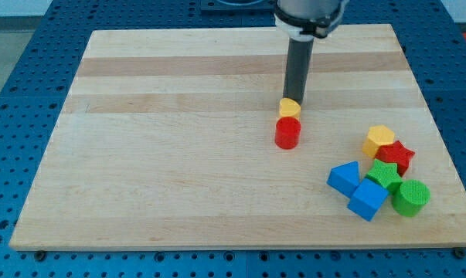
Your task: Place the red circle at the top of the triangle
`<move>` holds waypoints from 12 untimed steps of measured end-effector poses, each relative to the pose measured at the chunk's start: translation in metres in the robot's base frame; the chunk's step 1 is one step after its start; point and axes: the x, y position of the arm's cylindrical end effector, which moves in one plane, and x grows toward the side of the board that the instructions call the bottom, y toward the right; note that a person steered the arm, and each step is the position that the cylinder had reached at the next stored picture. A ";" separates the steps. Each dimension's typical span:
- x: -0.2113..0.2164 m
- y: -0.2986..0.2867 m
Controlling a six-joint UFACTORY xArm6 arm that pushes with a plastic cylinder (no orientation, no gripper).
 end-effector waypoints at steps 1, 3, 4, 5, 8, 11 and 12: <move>0.022 0.001; -0.023 -0.011; -0.048 -0.049; -0.040 -0.119; 0.015 -0.110; 0.091 -0.064; 0.091 -0.021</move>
